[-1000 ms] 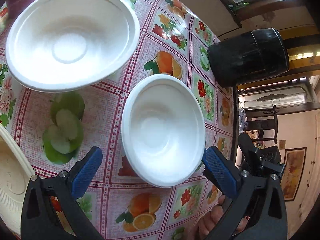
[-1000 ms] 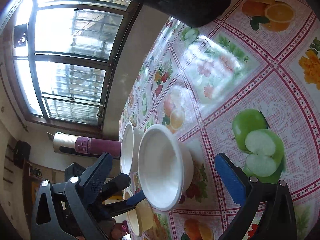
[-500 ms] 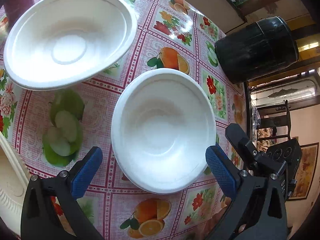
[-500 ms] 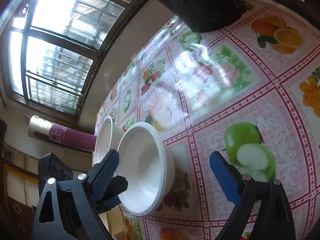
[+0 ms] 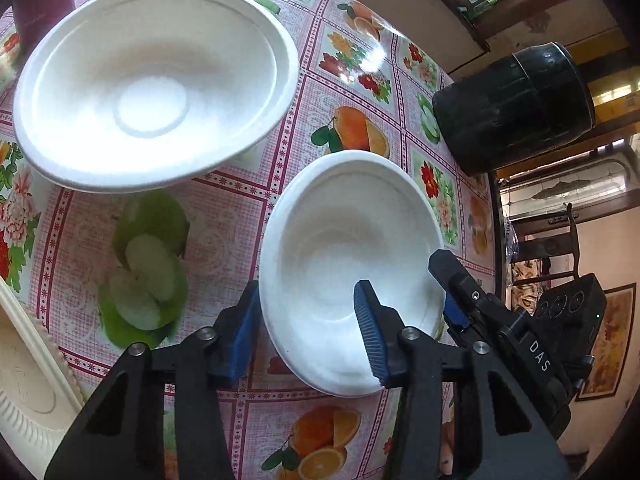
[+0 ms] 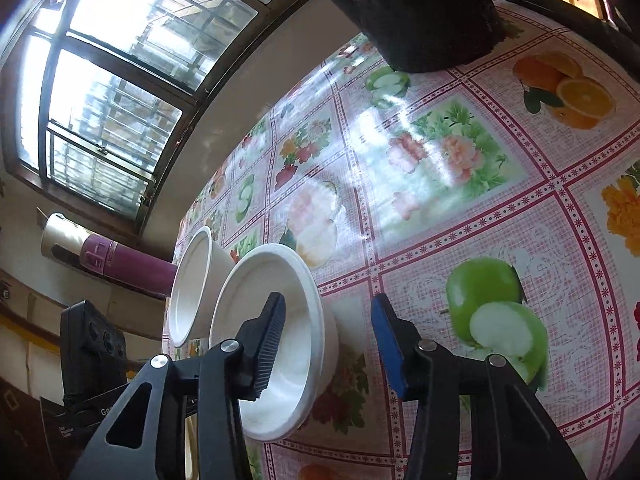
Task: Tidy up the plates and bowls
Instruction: 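Close the left tool on the white bowl rim, then lift the white bowl with the left tool and lower it onto the stack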
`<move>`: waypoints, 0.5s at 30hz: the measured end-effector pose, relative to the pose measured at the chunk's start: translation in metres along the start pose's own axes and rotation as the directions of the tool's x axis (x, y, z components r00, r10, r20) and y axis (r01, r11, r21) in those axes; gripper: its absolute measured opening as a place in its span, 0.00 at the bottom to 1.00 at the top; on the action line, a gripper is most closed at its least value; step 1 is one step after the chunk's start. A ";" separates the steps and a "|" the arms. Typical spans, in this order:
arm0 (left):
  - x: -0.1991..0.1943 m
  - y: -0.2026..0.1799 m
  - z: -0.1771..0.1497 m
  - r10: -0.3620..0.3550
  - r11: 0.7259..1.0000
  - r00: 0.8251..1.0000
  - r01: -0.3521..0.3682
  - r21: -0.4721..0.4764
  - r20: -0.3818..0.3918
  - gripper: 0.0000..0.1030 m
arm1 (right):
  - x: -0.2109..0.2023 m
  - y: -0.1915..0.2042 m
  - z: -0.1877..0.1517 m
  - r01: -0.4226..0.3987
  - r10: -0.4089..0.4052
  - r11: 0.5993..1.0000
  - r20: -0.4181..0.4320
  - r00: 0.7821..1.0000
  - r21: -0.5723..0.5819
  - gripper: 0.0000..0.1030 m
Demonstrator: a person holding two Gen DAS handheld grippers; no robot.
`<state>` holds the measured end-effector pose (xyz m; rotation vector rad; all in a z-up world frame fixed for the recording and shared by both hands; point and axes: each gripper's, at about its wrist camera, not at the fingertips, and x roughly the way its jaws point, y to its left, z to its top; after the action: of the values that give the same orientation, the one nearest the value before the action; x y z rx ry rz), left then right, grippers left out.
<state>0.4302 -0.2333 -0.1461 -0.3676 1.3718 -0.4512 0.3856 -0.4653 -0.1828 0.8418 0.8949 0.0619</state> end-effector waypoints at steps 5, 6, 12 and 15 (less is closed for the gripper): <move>-0.016 -0.010 -0.002 0.070 0.994 0.993 -0.078 0.081 0.094 0.23 | 0.004 -0.002 -0.003 0.021 -0.021 1.000 -0.009 1.000 -0.004 0.18; -0.018 -0.011 -0.003 0.085 0.991 0.991 -0.094 0.096 0.101 0.23 | 0.004 -0.002 -0.003 0.024 -0.024 1.000 -0.008 1.000 -0.005 0.17; -0.014 -0.008 -0.006 0.140 0.979 0.985 -0.153 0.138 0.099 0.14 | -0.001 0.002 -0.008 0.021 -0.021 1.000 -0.004 1.000 -0.013 0.17; -0.015 -0.014 -0.014 0.165 0.966 0.980 -0.182 0.182 0.108 0.11 | -0.008 0.010 -0.013 0.039 -0.039 0.998 0.004 0.999 -0.038 0.11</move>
<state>0.4126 -0.2382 -0.1289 -0.1072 1.2472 -0.4119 0.3741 -0.4535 -0.1757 0.7881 0.9045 0.0434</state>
